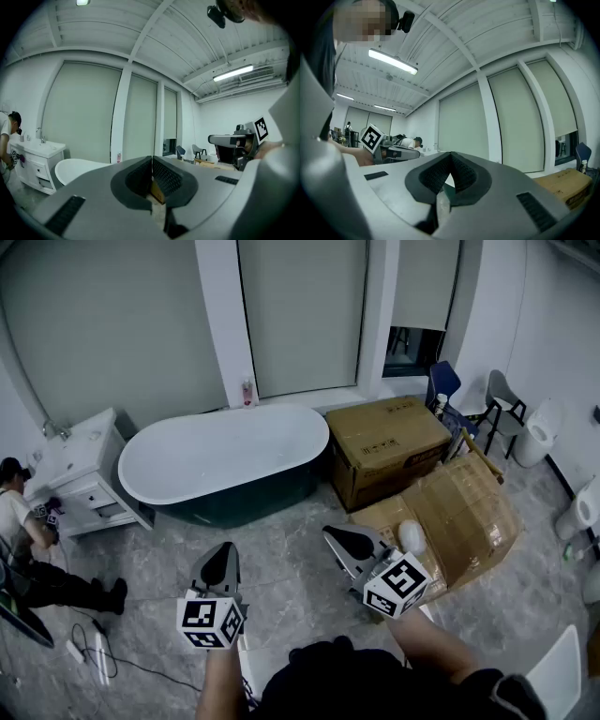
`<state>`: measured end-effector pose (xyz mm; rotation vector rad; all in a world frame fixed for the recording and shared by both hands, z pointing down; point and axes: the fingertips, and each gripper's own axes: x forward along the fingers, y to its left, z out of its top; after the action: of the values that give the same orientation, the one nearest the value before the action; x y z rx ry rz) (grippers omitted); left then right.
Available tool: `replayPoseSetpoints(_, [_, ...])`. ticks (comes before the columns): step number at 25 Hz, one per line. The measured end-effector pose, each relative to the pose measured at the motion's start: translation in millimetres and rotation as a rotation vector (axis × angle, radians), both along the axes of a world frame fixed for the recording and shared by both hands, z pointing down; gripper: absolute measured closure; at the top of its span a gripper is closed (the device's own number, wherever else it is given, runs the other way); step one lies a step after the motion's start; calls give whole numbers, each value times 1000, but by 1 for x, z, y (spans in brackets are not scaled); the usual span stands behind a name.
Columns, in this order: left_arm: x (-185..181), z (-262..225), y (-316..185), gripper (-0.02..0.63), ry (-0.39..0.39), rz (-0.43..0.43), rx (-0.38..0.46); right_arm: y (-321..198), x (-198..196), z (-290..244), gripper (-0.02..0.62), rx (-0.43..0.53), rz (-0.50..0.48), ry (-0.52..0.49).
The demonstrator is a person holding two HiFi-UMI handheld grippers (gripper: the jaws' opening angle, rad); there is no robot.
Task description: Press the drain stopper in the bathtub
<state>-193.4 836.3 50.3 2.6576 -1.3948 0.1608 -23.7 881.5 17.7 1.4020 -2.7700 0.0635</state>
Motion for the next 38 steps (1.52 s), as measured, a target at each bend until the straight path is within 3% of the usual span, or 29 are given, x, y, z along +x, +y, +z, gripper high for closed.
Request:
replayPoseSetpoints(9, [-23, 13, -3, 586, 6, -9, -18, -5, -23, 13, 584, -20, -7, 0])
replayPoseSetpoints(17, [-52, 24, -6, 586, 5, -1, -30, -9, -60, 20, 583, -61, -55, -88])
replayPoseSetpoints(22, [-61, 44, -19, 586, 16, -12, -64, -22, -57, 43, 581, -127, -34, -109])
replayPoseSetpoints(29, [-53, 78, -68, 586, 11, -26, -130, -75, -44, 88, 581, -220, -49, -150])
replayPoseSetpoints(38, [-29, 99, -183, 586, -19, -71, -198, -204, -21, 117, 581, -305, -110, -174])
